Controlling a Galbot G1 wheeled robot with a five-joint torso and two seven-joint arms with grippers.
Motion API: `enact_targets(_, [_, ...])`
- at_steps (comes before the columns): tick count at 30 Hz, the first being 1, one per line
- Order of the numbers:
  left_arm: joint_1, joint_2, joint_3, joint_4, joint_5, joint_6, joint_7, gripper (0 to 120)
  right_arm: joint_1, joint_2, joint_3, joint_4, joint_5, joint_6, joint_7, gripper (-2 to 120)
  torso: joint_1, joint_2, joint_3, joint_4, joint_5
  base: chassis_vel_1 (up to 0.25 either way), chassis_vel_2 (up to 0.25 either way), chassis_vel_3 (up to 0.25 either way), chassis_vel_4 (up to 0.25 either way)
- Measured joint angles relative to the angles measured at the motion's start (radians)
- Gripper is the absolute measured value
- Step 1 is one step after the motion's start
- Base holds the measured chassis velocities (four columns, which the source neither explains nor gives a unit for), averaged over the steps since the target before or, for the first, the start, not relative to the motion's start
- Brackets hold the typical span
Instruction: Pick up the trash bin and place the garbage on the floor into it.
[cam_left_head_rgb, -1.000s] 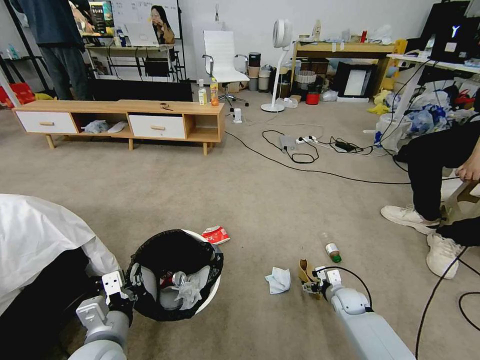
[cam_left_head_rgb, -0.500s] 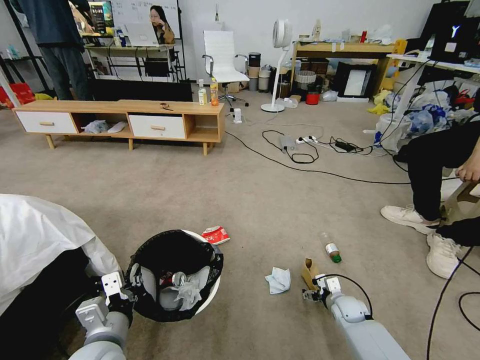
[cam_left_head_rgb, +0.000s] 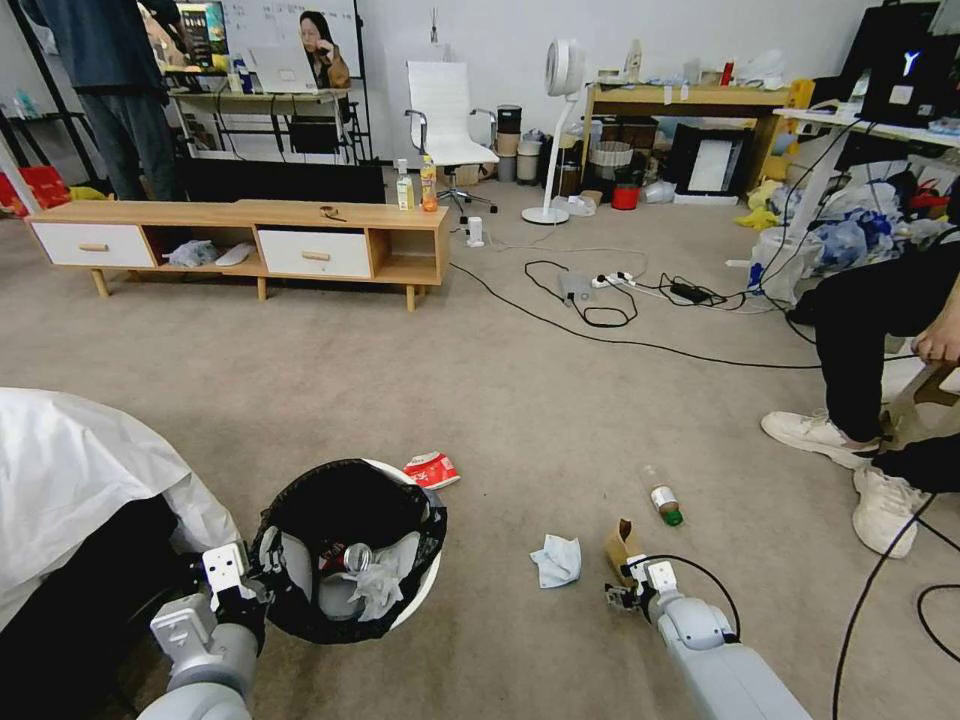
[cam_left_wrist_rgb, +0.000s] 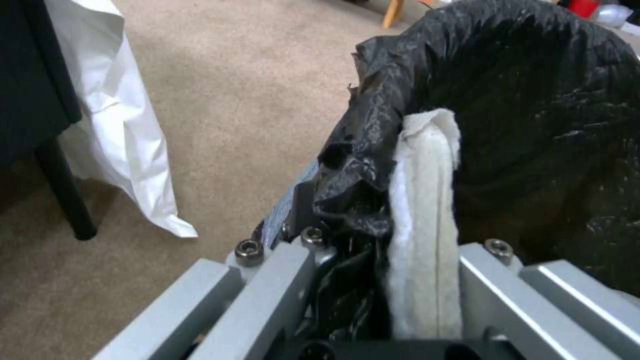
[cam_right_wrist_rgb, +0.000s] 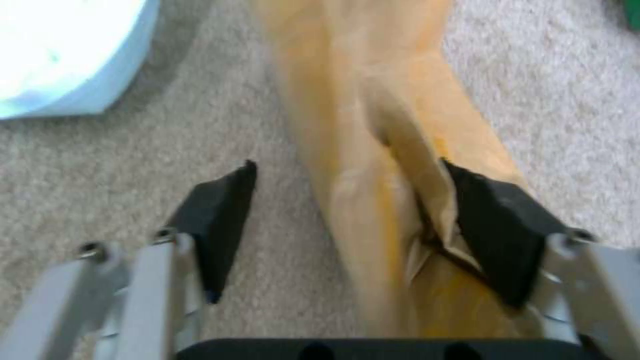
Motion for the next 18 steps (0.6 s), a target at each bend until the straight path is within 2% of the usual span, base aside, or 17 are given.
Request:
enact_targets(1, [0.0,0.0,0.0,0.0,0.0,0.0,0.0,6,0.0,0.0,0.0,0.0,0.0,0.0,0.0,68,0.0,0.0,0.0,0.0,0.0,0.0,0.0,0.0,0.0])
enact_targets(6, [-0.003,-0.002,0.003,0.002,0.0,0.0,0.0,6,-0.003,0.001,-0.001,0.003,0.001,0.008,-0.003,45,0.0,0.0,0.0,0.0,0.0,0.0,0.0,0.0,0.0])
enact_targets(7, [-0.003,-0.002,0.003,0.002,0.0,0.0,0.0,6,-0.003,0.001,-0.001,0.003,0.001,0.008,-0.003,45,0.0,0.0,0.0,0.0,0.0,0.0,0.0,0.0,0.0])
enact_targets(10, [-0.002,-0.002,0.001,0.004,0.0,-0.001,0.0,6,-0.007,0.002,0.001,0.0,0.001,0.016,-0.007,28,0.0,0.0,0.0,0.0,0.0001,0.0,0.0,0.0,0.0])
enact_targets(11, [-0.002,-0.002,0.001,0.004,0.0,-0.001,0.0,6,-0.007,0.002,0.001,0.0,0.001,0.016,-0.007,28,0.0,0.0,0.0,0.0,0.0001,0.0,0.0,0.0,0.0])
enact_targets(12, [-0.001,-0.002,0.001,0.004,0.0,-0.001,0.0,6,-0.008,0.002,0.001,0.001,0.001,0.017,-0.008,22,0.0,0.0,0.0,0.0,0.0001,0.0,0.0,0.0,0.0])
enact_targets(14, [-0.001,-0.002,0.002,0.004,0.0,-0.002,0.0,6,-0.009,0.002,0.001,0.0,0.001,0.017,-0.008,20,0.0,0.0,0.0,0.0,0.0001,0.0,0.0,0.0,0.0])
enact_targets(16, [-0.001,-0.002,0.001,0.004,0.0,-0.002,0.0,6,-0.01,0.004,0.0,0.001,0.001,0.018,-0.008,7,0.0,0.0,0.0,0.0,0.0001,0.0,0.0,0.0,0.0])
enact_targets(17, [-0.001,-0.002,0.001,0.004,0.0,-0.002,0.0,6,-0.01,0.004,0.0,0.001,0.001,0.018,-0.008,7,0.0,0.0,0.0,0.0,0.0001,0.0,0.0,0.0,0.0])
enact_targets(18, [-0.001,-0.002,0.001,0.004,0.0,-0.002,0.0,6,-0.01,0.004,0.0,0.001,0.001,0.019,-0.008,2,0.0,0.0,0.0,-0.0001,0.0001,0.0,0.0,0.0,0.0])
